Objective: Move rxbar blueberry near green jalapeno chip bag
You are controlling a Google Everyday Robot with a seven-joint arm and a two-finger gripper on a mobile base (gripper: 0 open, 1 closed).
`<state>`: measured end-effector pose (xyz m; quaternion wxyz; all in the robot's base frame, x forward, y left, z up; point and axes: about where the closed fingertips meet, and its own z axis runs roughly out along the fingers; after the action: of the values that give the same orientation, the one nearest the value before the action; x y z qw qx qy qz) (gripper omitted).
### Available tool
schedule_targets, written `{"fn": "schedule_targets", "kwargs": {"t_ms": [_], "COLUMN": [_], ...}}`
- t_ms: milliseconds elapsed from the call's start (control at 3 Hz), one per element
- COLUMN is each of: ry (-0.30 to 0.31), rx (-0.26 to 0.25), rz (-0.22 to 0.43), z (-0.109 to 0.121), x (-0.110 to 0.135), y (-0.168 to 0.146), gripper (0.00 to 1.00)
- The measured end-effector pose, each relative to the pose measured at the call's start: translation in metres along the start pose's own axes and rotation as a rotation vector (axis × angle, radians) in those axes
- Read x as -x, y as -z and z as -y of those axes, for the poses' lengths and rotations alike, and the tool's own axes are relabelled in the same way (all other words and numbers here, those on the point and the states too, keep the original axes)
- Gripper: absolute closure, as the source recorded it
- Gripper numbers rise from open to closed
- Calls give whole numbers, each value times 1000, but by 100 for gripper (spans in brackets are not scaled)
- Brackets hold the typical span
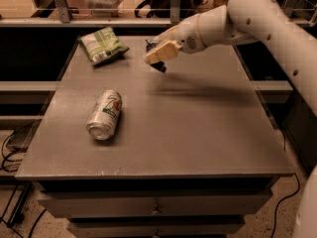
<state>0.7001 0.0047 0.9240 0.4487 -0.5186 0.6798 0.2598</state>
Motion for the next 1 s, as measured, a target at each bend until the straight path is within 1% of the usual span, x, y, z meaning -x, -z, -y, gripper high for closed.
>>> {"fn": "schedule_targets", "kwargs": {"t_ms": [333,667,1000], "ry": [-43,-60,-81], "rx": [15,22,7], "rz": [49,74,93], "z": [-4,-4,4], "x": [7,12,15], "y": [-59,-95,-127], "gripper": [79,57,34]}}
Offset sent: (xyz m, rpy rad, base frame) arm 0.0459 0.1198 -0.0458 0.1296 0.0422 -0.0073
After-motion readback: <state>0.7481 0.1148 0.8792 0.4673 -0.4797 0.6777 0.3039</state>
